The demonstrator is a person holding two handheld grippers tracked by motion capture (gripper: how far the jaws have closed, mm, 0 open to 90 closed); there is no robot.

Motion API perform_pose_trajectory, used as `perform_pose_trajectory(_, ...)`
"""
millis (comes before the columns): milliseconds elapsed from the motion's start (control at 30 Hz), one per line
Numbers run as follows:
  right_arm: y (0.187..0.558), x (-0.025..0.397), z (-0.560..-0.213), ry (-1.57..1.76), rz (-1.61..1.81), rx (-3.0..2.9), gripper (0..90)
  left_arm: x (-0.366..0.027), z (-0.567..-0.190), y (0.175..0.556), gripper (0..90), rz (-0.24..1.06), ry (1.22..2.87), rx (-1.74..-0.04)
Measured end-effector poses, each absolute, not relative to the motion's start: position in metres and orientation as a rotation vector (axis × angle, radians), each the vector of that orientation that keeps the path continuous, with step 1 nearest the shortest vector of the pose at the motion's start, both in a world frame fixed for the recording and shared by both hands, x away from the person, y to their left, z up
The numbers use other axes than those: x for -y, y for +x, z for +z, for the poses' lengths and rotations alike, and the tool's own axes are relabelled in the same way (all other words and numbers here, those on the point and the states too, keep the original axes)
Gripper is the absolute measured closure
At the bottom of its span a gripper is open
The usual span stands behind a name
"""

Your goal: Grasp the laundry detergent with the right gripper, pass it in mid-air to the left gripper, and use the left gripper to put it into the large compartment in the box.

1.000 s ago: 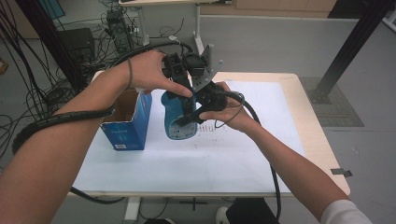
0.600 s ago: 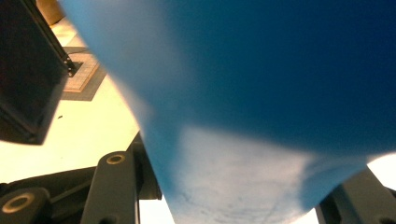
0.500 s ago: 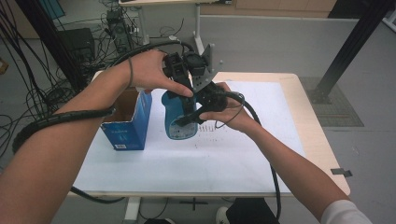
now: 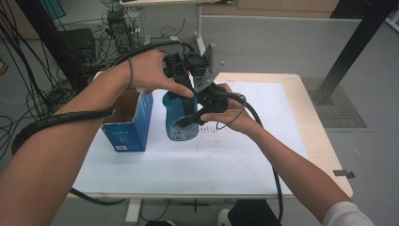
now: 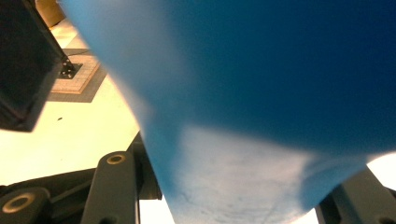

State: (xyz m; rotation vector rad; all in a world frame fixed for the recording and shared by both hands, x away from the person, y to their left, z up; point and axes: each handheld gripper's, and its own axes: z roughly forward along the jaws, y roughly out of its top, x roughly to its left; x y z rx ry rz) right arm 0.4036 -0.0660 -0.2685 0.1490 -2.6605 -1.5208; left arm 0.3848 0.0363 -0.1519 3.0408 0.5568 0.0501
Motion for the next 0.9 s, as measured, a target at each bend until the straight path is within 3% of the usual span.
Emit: perform_pose_trajectory(900, 0.4030, 0.0683, -0.2662, 0.137, -1.534, 2.650, 44.3, -0.0344, -0.1526, 0.3846, 6.9, 0.050, 3.048, -0.549)
